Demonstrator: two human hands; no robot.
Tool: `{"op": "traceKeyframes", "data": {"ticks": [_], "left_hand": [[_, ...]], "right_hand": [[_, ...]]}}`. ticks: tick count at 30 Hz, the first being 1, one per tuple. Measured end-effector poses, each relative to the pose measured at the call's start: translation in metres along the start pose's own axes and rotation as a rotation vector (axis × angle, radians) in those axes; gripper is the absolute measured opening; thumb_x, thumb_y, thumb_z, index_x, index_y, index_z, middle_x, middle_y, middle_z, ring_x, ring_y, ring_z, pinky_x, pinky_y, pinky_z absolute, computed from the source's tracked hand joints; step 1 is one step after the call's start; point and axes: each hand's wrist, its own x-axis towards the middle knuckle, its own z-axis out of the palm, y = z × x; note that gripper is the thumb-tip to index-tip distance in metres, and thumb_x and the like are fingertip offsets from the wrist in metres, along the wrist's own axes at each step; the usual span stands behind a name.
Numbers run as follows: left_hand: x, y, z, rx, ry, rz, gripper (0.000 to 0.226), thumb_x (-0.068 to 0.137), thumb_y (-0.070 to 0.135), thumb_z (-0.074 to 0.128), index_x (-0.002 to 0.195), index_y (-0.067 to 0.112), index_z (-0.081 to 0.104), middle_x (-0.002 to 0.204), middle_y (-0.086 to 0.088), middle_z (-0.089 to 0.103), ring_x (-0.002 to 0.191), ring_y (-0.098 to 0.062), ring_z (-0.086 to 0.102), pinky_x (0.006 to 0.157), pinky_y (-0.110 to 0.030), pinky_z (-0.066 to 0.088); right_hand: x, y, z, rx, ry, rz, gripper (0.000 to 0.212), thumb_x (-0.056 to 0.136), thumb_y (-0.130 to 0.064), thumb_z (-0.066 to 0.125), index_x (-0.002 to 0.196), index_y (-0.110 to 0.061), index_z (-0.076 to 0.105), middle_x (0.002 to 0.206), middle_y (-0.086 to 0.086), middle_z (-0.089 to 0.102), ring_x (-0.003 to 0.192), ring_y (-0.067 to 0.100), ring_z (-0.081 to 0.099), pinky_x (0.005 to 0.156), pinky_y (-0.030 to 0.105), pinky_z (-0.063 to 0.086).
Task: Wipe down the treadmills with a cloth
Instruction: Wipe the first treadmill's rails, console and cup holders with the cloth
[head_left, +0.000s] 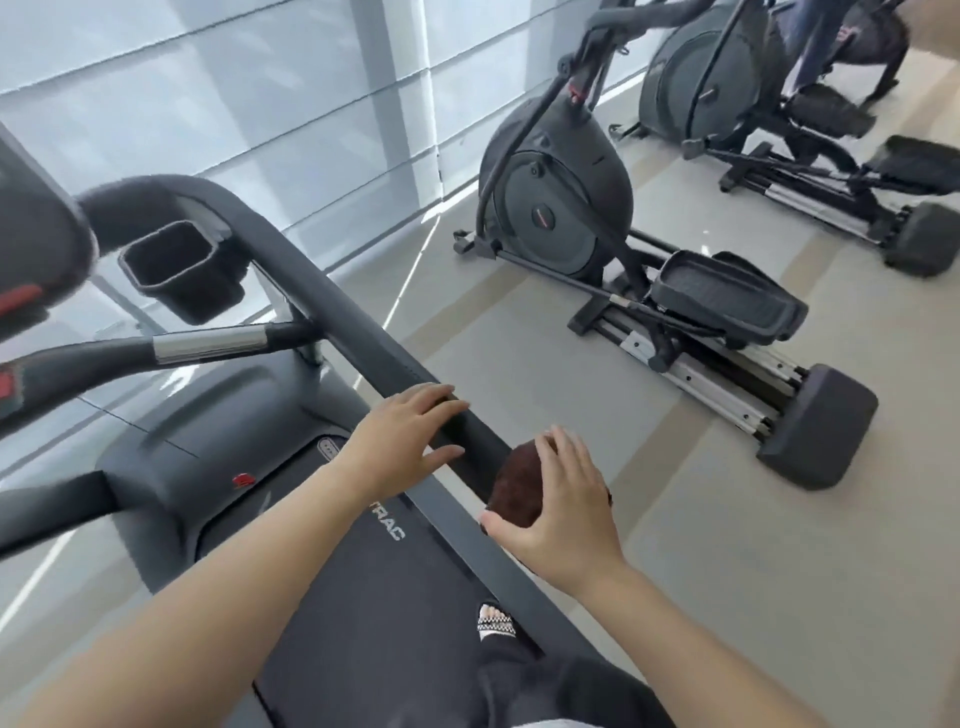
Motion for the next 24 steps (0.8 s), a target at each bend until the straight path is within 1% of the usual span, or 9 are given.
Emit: {"op": "traceKeyframes", "data": {"ticks": [2,3,5,7,10,15,19,22,24], "left_hand": [[0.007,-0.006,0.004,0.035,-0.053,0.027,0.058,0.088,0.054,0.045,0.139,0.028,0.037,0.149,0.001,0.034,0.14,-0.018,0.022,0.115,-0.042,0.021],[0.01,-0.009,0.006,0.036,-0.063,0.035,0.059,0.087,0.058,0.044,0.138,0.03,0.037,0.148,0.002,0.035,0.14,-0.017,0.022,0.116,-0.044,0.018],[0.015,-0.017,0.008,0.023,-0.05,0.081,0.06,0.084,0.062,0.043,0.135,0.032,0.041,0.145,0.004,0.04,0.139,-0.017,0.024,0.115,-0.045,0.013],[0.02,-0.026,0.009,0.006,-0.027,0.163,0.06,0.082,0.066,0.041,0.131,0.032,0.046,0.137,0.004,0.047,0.134,-0.018,0.032,0.114,-0.045,0.013],[0.028,-0.034,0.013,-0.004,-0.003,0.244,0.063,0.079,0.073,0.031,0.125,0.034,0.05,0.125,0.006,0.053,0.125,-0.02,0.04,0.112,-0.044,0.017],[0.033,-0.044,0.024,-0.055,0.008,0.272,0.058,0.08,0.072,0.025,0.123,0.039,0.046,0.122,0.005,0.05,0.124,-0.022,0.034,0.11,-0.041,0.004],[0.034,-0.045,0.027,-0.029,0.016,0.279,0.057,0.08,0.071,0.025,0.123,0.039,0.045,0.123,0.006,0.049,0.123,-0.023,0.034,0.108,-0.039,0.001],[0.035,-0.045,0.028,-0.012,0.033,0.275,0.058,0.079,0.072,0.024,0.123,0.039,0.045,0.123,0.007,0.048,0.123,-0.023,0.034,0.108,-0.039,0.002],[0.035,-0.044,0.028,-0.004,0.043,0.278,0.059,0.079,0.071,0.025,0.123,0.038,0.047,0.121,0.006,0.05,0.122,-0.023,0.036,0.108,-0.04,0.005]], "right_hand": [[0.002,-0.006,-0.002,-0.062,-0.033,0.07,0.101,0.056,-0.083,0.04,0.139,-0.026,0.03,0.155,0.002,0.02,0.144,0.026,0.011,0.113,0.05,0.019],[0.003,-0.01,-0.003,-0.074,-0.038,0.098,0.098,0.056,-0.083,0.041,0.136,-0.028,0.032,0.152,0.002,0.025,0.141,0.027,0.019,0.111,0.05,0.025],[0.007,-0.018,-0.004,-0.096,-0.013,0.136,0.092,0.057,-0.081,0.045,0.133,-0.028,0.037,0.141,-0.002,0.039,0.13,0.024,0.037,0.104,0.044,0.036],[0.008,-0.027,-0.002,-0.114,0.037,0.165,0.089,0.059,-0.076,0.049,0.131,-0.025,0.041,0.137,-0.004,0.044,0.125,0.022,0.043,0.101,0.04,0.039],[-0.004,-0.03,0.0,-0.1,0.129,0.149,0.082,0.061,-0.067,0.056,0.128,-0.02,0.047,0.138,-0.003,0.046,0.125,0.022,0.044,0.1,0.04,0.039],[-0.037,-0.021,0.01,0.088,0.282,0.275,0.078,0.062,-0.052,0.071,0.127,-0.016,0.049,0.139,0.0,0.046,0.128,0.02,0.042,0.106,0.029,0.031],[-0.027,-0.035,0.022,0.058,0.434,0.347,0.07,0.061,-0.046,0.074,0.119,-0.01,0.057,0.13,0.005,0.055,0.12,0.027,0.05,0.1,0.042,0.041],[-0.019,-0.041,0.019,-0.021,0.41,0.27,0.072,0.06,-0.051,0.07,0.12,-0.013,0.058,0.132,0.003,0.055,0.12,0.026,0.052,0.096,0.047,0.043],[-0.015,-0.039,0.016,-0.067,0.338,0.217,0.081,0.061,-0.053,0.07,0.129,-0.015,0.051,0.139,0.001,0.05,0.125,0.024,0.049,0.1,0.046,0.04]]}}
